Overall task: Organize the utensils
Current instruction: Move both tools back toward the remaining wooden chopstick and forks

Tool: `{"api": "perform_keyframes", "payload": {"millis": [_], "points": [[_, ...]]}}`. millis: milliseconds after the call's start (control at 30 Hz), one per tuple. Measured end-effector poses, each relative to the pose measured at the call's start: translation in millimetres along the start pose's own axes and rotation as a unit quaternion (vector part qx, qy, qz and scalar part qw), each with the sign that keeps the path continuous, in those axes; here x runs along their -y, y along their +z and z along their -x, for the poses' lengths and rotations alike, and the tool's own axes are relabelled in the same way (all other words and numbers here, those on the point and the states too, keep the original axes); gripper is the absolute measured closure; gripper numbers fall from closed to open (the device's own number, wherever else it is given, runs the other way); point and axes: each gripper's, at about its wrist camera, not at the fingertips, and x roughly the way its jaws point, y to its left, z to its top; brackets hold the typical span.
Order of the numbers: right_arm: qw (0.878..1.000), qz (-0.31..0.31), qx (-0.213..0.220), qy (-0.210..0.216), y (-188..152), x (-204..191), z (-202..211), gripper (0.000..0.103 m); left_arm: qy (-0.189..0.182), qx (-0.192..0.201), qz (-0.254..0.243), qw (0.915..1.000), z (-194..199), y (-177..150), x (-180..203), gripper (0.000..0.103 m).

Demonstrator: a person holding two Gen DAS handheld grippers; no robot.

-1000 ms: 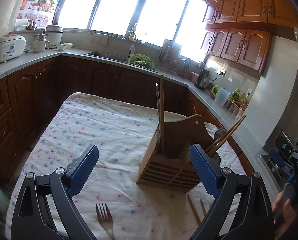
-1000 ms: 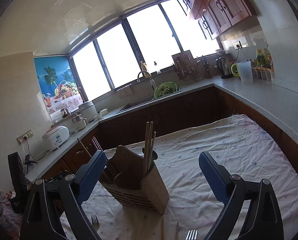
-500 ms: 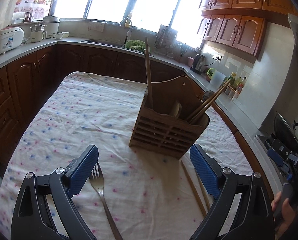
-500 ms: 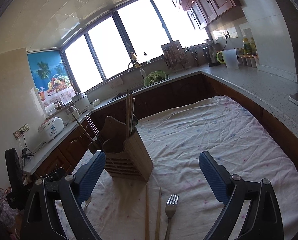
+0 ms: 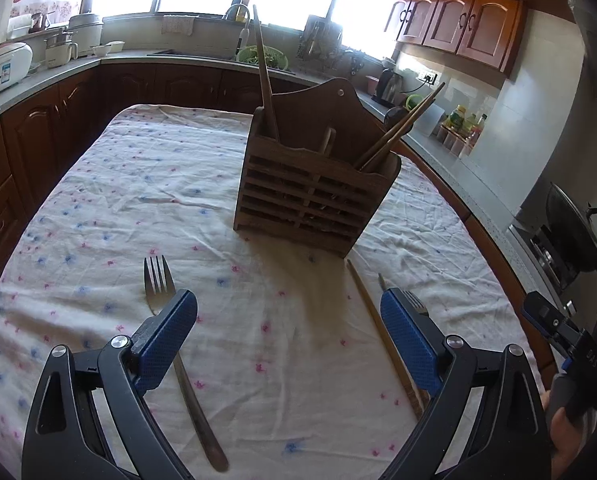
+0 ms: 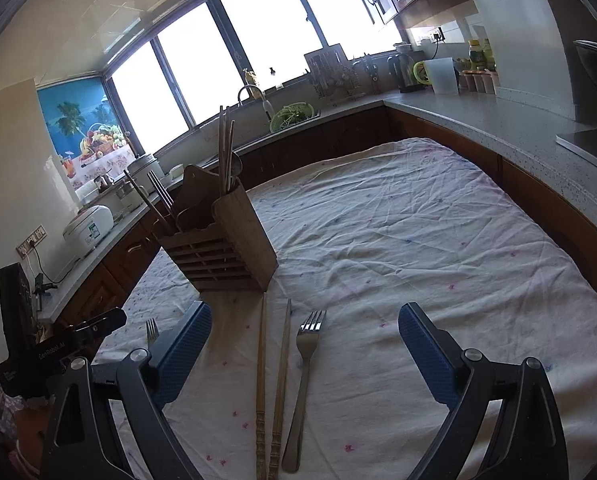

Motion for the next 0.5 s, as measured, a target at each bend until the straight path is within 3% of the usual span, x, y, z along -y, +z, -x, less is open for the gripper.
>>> {"api": "perform_keyframes", "payload": {"millis": [500], "points": [[1.0,-0.019,-0.023,0.006,-8.2,10.3,-13.6,0.008,-0.014,-0.082,-0.041,0.9957,-54.4,-5.2,38.1,0.008]]}}
